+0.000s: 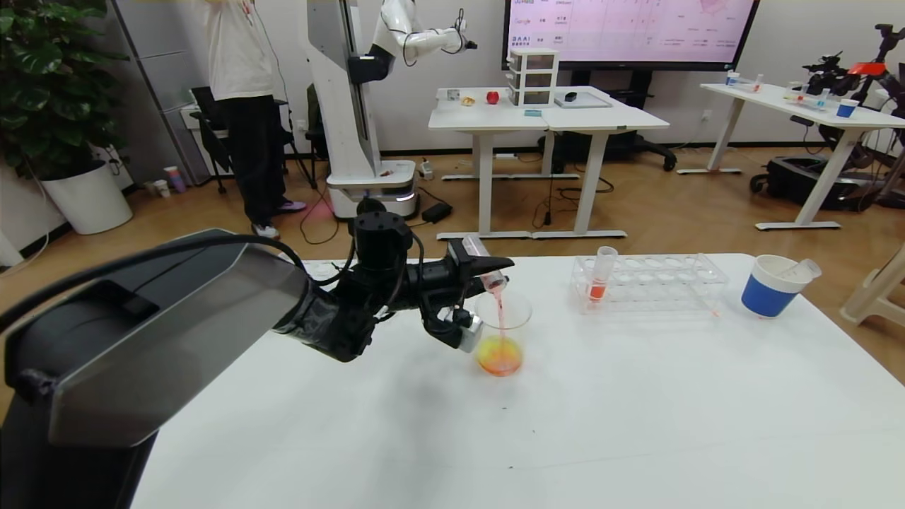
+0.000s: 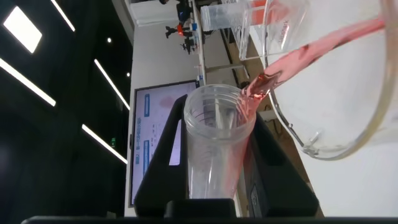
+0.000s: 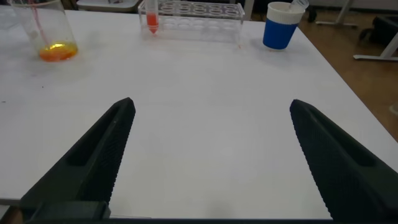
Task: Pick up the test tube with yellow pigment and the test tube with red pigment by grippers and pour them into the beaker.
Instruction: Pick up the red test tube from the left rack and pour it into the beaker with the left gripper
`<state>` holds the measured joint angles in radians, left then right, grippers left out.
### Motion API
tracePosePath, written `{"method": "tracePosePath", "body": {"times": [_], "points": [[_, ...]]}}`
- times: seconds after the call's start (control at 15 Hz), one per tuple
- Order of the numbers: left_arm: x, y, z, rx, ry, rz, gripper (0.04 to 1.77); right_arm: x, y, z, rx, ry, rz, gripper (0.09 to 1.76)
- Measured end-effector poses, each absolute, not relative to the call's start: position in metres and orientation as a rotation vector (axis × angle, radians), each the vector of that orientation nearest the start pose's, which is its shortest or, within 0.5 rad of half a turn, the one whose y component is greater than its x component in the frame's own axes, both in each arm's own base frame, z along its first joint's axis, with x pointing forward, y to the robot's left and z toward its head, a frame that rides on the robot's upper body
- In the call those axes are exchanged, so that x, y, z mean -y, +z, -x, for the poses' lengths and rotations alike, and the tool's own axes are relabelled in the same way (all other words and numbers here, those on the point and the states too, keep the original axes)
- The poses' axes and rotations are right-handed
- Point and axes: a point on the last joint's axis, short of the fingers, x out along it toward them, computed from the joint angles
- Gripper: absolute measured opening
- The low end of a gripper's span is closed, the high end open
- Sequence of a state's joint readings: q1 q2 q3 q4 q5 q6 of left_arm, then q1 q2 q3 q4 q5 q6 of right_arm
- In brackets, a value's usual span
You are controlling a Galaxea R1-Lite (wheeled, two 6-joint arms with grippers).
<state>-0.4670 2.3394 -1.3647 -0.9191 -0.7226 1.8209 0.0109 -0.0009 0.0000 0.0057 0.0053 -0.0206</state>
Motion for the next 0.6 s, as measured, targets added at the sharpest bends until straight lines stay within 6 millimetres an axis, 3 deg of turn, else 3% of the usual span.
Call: {"method": "tracePosePath", "body": {"times": [0.6], "points": [[0.220, 0.136, -0.405, 1.067, -0.830, -1.784, 0.50, 0.000, 0.075, 0.023, -0.005, 0.016, 0.021, 1.74]]}}
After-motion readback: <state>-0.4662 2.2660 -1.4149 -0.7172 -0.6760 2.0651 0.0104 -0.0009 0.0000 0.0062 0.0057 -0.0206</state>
